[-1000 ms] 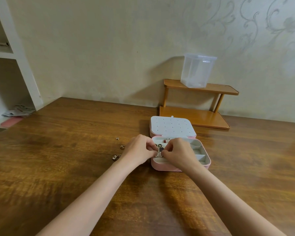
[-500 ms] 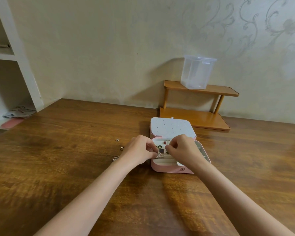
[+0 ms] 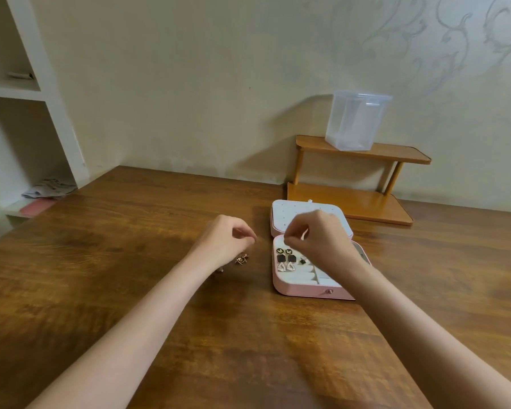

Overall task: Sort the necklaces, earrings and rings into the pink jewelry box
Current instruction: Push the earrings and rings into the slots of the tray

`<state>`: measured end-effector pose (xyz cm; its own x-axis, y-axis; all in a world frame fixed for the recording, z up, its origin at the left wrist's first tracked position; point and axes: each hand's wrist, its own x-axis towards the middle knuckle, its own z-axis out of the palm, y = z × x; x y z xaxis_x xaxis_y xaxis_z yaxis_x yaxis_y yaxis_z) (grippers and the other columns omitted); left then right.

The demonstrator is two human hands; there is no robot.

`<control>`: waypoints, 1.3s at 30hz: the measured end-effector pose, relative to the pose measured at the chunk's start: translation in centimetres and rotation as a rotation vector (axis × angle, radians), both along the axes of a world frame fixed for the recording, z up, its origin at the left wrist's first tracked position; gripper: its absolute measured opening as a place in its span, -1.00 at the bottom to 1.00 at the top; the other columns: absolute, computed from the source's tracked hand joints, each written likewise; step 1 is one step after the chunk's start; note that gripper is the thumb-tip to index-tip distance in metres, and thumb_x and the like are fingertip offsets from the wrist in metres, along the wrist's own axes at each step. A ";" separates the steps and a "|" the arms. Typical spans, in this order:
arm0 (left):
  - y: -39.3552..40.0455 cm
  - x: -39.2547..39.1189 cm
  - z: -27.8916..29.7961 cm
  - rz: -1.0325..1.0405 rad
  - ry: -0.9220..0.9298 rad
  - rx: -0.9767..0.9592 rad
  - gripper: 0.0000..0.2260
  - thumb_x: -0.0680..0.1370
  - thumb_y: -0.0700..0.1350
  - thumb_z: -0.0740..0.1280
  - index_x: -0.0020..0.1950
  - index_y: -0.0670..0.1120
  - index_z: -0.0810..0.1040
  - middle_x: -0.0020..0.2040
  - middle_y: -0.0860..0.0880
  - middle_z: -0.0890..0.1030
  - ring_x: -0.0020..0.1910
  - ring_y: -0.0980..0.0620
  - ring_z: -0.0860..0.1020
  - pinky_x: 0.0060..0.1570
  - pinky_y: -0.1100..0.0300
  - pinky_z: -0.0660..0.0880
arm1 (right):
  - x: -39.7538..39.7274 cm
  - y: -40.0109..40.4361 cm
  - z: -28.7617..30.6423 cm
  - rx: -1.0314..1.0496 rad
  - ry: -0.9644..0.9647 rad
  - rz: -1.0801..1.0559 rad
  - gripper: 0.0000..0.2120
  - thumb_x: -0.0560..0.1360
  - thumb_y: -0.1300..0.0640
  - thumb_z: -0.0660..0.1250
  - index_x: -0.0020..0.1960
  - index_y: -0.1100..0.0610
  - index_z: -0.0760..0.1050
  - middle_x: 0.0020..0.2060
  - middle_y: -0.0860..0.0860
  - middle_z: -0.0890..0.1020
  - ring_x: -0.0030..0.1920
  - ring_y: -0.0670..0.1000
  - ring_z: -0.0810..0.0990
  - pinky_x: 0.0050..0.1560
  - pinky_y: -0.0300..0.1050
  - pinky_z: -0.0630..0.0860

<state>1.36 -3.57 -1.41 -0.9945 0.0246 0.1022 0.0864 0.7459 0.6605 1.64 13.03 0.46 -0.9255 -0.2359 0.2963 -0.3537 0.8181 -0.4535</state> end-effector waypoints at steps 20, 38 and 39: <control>-3.6 1.0 -1.5 0.071 -0.065 0.013 -0.88 0.53 -0.11 0.33 0.03 -0.04 0.61 -0.01 0.06 0.60 -0.01 0.14 0.50 -0.08 0.28 0.38 | -2.6 -6.5 -3.3 0.121 0.002 0.250 -0.86 0.49 0.17 0.33 -0.02 0.15 0.64 -0.09 0.04 0.64 -0.10 -0.08 0.43 -0.14 -0.30 0.37; 2.7 1.3 -1.2 -0.072 -0.161 0.265 -0.95 0.50 -0.10 0.38 -0.07 0.01 0.61 -0.12 0.12 0.58 -0.08 0.20 0.50 -0.14 0.35 0.41 | -0.4 2.5 -1.2 -0.074 -0.199 0.182 -0.94 0.39 0.18 0.45 -0.16 0.16 0.65 -0.30 -0.08 0.60 -0.31 -0.15 0.51 -0.31 -0.41 0.42; 2.8 1.2 -1.3 -0.058 -0.163 0.256 -0.96 0.49 -0.10 0.38 -0.07 0.00 0.60 -0.11 0.10 0.58 -0.08 0.18 0.50 -0.14 0.34 0.41 | -0.2 2.4 -1.4 -0.067 -0.182 0.187 -0.94 0.39 0.16 0.46 -0.16 0.15 0.65 -0.29 -0.08 0.60 -0.30 -0.14 0.51 -0.29 -0.37 0.43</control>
